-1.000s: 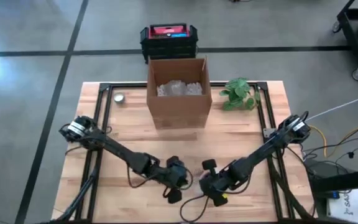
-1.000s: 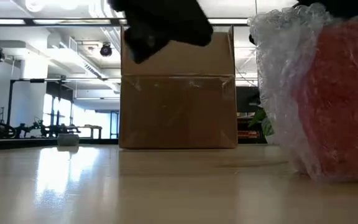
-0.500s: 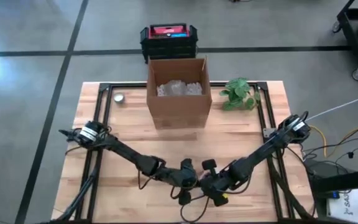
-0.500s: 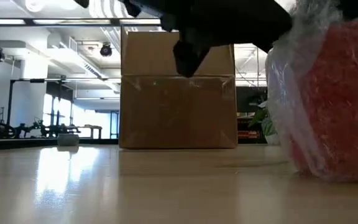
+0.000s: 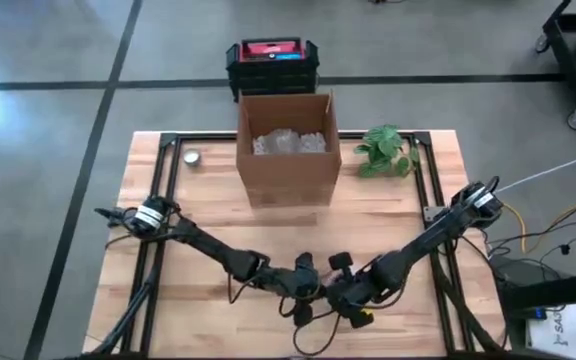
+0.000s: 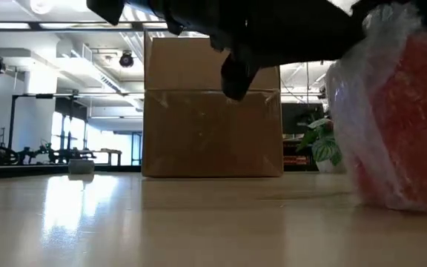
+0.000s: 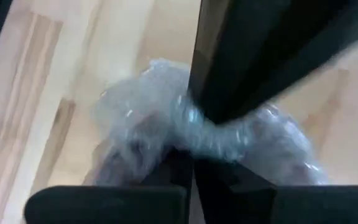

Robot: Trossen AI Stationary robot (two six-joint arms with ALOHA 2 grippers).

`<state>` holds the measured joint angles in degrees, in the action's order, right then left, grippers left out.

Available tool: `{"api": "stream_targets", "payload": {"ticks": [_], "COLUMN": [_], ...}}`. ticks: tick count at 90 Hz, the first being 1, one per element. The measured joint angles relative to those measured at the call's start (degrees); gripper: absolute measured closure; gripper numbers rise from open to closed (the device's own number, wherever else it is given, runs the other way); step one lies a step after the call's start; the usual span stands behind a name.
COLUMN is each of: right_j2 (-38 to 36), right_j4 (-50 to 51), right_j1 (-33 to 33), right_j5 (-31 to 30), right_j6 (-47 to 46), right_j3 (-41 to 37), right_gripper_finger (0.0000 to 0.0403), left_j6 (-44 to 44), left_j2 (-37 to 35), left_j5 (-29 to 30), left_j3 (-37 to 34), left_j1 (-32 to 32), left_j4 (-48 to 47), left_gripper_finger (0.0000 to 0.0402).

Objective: Wrap mug
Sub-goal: Wrap the orange mug with bubble wrap

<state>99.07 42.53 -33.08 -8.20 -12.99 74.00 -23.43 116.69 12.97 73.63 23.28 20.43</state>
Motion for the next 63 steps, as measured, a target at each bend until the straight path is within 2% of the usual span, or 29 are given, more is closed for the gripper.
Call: {"api": "stream_targets", "payload": {"ticks": [14,31,41,63], "right_j2": [-4.8,-7.1,-4.7,1.1], "right_j4": [3.2,-1.8,-4.3,-2.7], "right_j1": [0.0,0.0,0.0,0.0], "right_j5": [0.1,0.1,0.1,0.5], "right_j6": [-0.1,0.4,1.1,0.3], "right_j3": [0.6,0.6,0.2,0.1], "right_gripper_finger": [0.0403,0.0403,0.0403,0.0403], "left_j6": [-0.1,-0.2,-0.2,-0.8], "left_j2": [0.1,0.2,0.2,0.2], "left_j5": [0.0,0.0,0.0,-0.4], "left_j3": [-0.1,-0.2,-0.2,-0.3], "left_j1": [0.1,0.0,0.0,0.0], "left_j4": [-0.5,-0.9,-0.7,-0.8], "left_gripper_finger": [0.0381,0.0381,0.0381,0.0381]}}
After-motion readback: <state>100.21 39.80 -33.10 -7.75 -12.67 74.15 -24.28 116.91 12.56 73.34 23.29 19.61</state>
